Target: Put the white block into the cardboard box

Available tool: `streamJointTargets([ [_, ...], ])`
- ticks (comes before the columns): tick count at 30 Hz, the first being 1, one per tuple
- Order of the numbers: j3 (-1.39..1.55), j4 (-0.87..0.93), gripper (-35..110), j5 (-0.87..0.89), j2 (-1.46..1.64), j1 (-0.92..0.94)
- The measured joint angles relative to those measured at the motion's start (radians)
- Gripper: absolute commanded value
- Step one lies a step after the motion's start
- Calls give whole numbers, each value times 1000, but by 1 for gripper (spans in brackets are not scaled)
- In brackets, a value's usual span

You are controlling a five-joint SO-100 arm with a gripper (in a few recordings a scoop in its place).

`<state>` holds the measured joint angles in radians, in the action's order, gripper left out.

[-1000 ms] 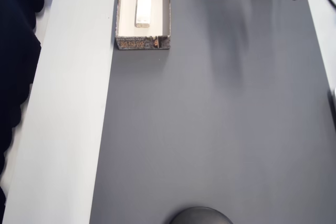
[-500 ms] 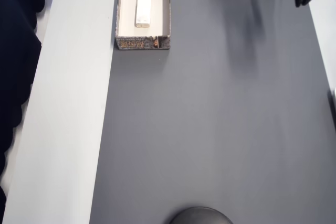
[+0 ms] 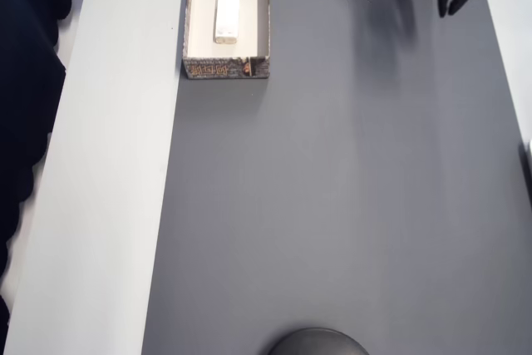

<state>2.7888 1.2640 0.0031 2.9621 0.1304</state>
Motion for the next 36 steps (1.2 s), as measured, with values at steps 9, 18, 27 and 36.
streamJointTargets([
  [9, 130, 0, -2, 0, 137, -17],
  [18, 176, 11, -2, -11, 213, -49],
  [27, 207, 11, -2, -17, 252, -61],
  [36, 253, 11, -2, -38, 304, -61],
])
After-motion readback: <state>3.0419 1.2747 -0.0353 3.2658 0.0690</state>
